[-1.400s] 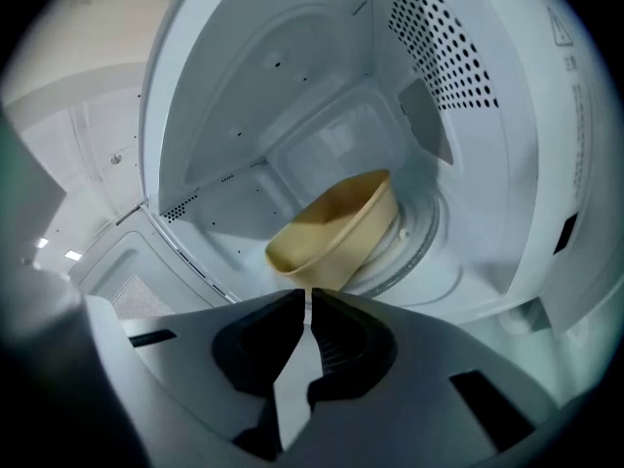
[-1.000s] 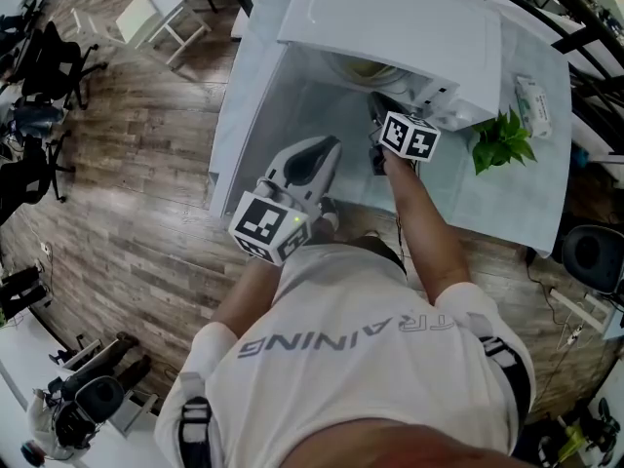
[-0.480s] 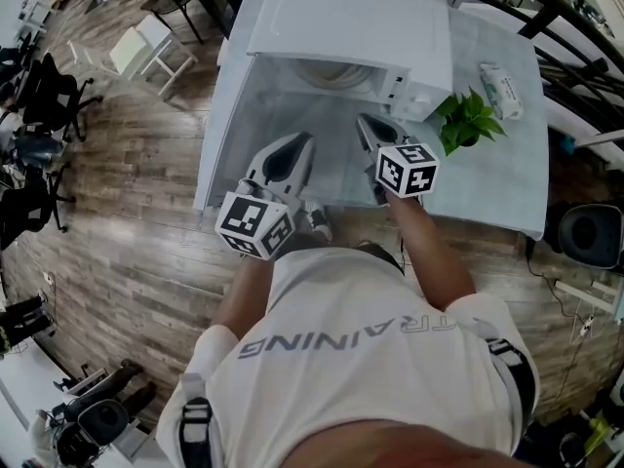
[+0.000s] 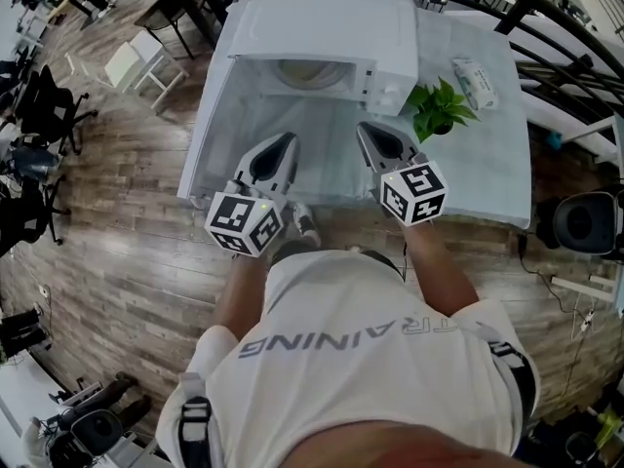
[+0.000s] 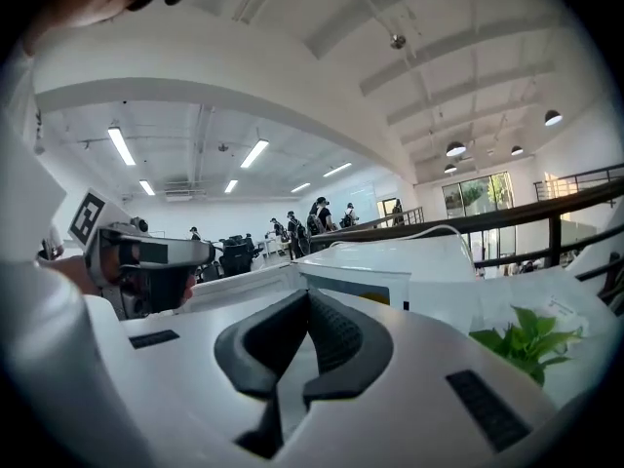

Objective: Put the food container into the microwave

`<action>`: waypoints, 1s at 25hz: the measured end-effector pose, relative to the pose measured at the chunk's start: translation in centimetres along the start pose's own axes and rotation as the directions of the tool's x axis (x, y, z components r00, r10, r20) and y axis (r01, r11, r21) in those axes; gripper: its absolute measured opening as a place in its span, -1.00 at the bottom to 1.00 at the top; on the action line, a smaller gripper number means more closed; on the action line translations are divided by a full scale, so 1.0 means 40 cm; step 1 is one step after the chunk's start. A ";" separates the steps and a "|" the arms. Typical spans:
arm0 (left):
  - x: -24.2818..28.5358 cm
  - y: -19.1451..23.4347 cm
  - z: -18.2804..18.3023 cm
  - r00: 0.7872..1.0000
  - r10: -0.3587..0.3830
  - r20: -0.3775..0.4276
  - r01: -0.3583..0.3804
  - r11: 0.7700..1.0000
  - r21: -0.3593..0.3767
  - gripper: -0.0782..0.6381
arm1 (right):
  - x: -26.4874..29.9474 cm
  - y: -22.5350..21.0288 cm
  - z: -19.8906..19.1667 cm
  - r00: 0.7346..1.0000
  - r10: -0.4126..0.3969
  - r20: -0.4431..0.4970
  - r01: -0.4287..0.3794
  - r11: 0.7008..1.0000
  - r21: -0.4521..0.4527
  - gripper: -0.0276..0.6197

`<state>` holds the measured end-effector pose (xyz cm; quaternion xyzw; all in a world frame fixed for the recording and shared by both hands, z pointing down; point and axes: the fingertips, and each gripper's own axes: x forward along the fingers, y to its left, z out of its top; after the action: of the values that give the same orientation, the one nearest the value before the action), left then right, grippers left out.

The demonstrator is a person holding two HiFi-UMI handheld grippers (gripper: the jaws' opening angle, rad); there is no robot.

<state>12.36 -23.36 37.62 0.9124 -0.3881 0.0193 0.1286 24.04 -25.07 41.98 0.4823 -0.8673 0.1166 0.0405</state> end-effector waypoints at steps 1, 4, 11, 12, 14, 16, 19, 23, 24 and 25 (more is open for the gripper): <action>-0.003 -0.010 0.001 1.000 0.001 0.004 -0.001 1.000 0.001 -0.65 | -0.018 0.004 0.014 1.000 0.001 0.009 0.000 1.000 -0.017 -0.84; -0.011 -0.040 -0.002 1.000 0.006 0.015 -0.006 1.000 0.001 -0.65 | -0.072 0.014 0.049 0.999 0.006 0.037 -0.004 0.999 -0.046 -0.84; -0.031 -0.098 -0.013 1.000 0.002 0.021 -0.003 1.000 0.010 -0.65 | -0.161 0.020 0.089 0.996 0.001 0.090 0.006 0.997 -0.075 -0.84; -0.034 -0.103 -0.013 1.000 0.002 0.023 -0.003 1.000 0.013 -0.65 | -0.167 0.022 0.089 0.996 0.000 0.092 0.007 0.997 -0.079 -0.84; -0.039 -0.113 -0.013 1.000 0.002 0.025 -0.003 1.000 0.017 -0.65 | -0.178 0.024 0.088 0.996 0.000 0.093 0.007 0.997 -0.079 -0.84; -0.043 -0.121 -0.013 1.000 0.003 0.026 -0.004 1.000 0.019 -0.65 | -0.187 0.025 0.083 0.996 0.000 0.091 0.007 0.997 -0.077 -0.84; -0.048 -0.129 -0.016 1.000 0.003 0.025 -0.004 1.000 0.020 -0.65 | -0.193 0.024 0.079 0.996 0.001 0.091 0.006 0.997 -0.076 -0.84; -0.050 -0.136 -0.021 1.000 0.006 0.024 -0.007 1.000 0.018 -0.65 | -0.194 0.024 0.069 0.997 0.007 0.082 -0.001 0.997 -0.073 -0.84; -0.049 -0.137 -0.021 1.000 0.006 0.025 -0.006 1.000 0.018 -0.65 | -0.194 0.023 0.067 0.997 0.008 0.079 -0.002 0.997 -0.073 -0.84; -0.049 -0.138 -0.021 1.000 0.006 0.025 -0.006 1.000 0.018 -0.65 | -0.193 0.023 0.065 0.997 0.009 0.076 -0.004 0.997 -0.074 -0.84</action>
<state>14.99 -18.08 36.94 0.9125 -0.3922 0.0118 0.1157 27.47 -18.84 37.88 0.4817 -0.8735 0.0660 0.0246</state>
